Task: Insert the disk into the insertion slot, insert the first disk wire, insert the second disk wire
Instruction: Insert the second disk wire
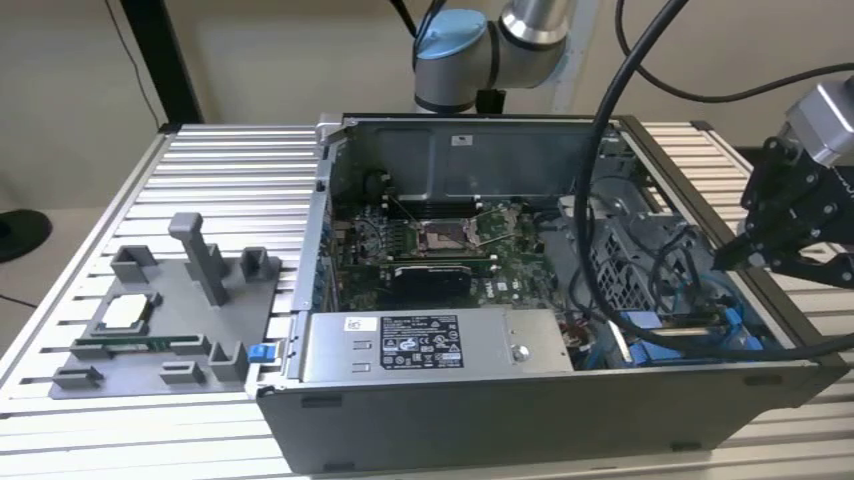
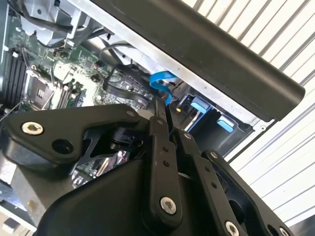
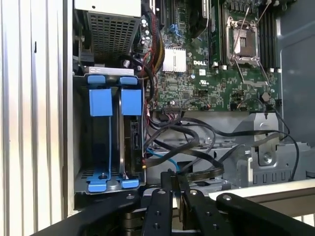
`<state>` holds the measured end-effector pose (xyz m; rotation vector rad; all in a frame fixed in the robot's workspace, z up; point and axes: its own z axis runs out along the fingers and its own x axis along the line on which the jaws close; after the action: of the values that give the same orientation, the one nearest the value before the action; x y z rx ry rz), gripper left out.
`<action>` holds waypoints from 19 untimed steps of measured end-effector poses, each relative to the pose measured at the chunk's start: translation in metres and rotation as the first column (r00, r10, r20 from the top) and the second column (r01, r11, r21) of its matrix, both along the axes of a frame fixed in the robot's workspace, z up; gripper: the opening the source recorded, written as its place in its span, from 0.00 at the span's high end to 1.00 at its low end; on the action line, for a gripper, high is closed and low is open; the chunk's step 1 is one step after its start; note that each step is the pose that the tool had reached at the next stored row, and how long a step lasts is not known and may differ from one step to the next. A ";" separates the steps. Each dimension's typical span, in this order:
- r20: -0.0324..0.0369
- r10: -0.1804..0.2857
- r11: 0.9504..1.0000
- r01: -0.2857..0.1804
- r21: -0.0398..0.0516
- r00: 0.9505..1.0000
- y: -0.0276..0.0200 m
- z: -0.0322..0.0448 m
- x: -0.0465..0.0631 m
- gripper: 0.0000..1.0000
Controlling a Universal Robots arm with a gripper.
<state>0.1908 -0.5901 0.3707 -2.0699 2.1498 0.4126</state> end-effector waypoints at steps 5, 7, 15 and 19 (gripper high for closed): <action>0.000 0.000 1.000 0.000 0.004 1.000 0.0028 0.0048 -0.006 1.00; 0.000 0.000 1.000 0.000 0.004 1.000 0.0039 0.0062 -0.009 1.00; 0.000 0.000 1.000 0.000 0.005 1.000 0.0090 0.0067 -0.013 1.00; 0.000 0.000 1.000 0.000 0.005 1.000 0.0111 0.0068 -0.015 1.00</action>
<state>0.1762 -0.5791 0.3774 -2.0675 2.1467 0.4173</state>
